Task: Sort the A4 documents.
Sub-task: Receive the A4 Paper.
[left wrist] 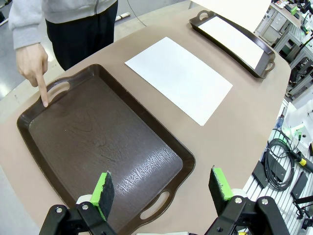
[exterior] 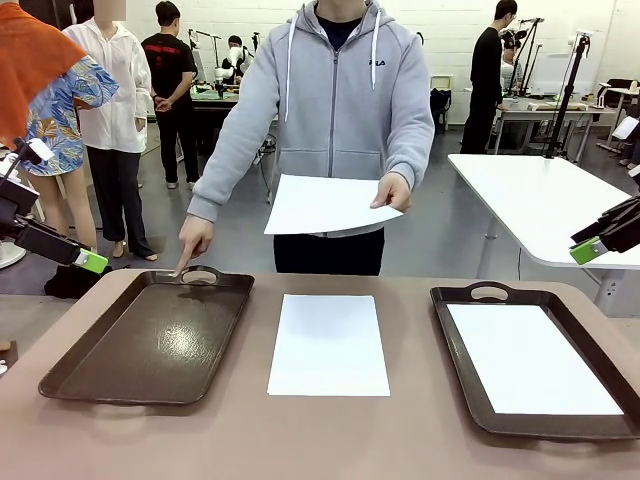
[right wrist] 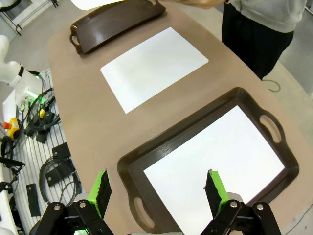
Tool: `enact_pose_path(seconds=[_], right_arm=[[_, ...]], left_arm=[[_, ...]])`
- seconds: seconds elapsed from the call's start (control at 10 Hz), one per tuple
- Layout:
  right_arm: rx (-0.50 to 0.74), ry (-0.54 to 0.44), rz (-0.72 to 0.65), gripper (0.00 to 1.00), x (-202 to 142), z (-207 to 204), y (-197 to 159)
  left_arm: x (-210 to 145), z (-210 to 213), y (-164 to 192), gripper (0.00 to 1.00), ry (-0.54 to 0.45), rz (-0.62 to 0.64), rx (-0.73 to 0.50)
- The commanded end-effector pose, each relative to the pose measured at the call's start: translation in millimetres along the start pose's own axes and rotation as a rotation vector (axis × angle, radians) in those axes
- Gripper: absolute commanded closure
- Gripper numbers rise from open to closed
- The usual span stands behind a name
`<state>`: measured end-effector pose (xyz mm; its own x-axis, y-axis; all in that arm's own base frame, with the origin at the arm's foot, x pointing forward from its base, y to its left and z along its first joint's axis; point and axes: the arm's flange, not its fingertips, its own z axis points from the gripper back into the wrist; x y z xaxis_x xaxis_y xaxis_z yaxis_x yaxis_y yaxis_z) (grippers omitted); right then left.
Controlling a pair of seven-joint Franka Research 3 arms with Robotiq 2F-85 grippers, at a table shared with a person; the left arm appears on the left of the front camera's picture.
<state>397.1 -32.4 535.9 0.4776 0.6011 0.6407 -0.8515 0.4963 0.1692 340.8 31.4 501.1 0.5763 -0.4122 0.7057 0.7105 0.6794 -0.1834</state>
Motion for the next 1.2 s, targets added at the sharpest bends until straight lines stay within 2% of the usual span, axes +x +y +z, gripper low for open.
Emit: enact_pose_path(seconds=[0.0,1.1], right_arm=[[0.004,0.001,0.001,0.0,-0.3,-0.3,0.0],[0.004,0.001,0.001,0.0,-0.3,-0.3,0.0]], left_arm=[[-0.4,-0.1,1.4,0.0,-0.016,-0.008,-0.015],[0.0,0.0,0.0,0.0,0.0,0.0,0.0]])
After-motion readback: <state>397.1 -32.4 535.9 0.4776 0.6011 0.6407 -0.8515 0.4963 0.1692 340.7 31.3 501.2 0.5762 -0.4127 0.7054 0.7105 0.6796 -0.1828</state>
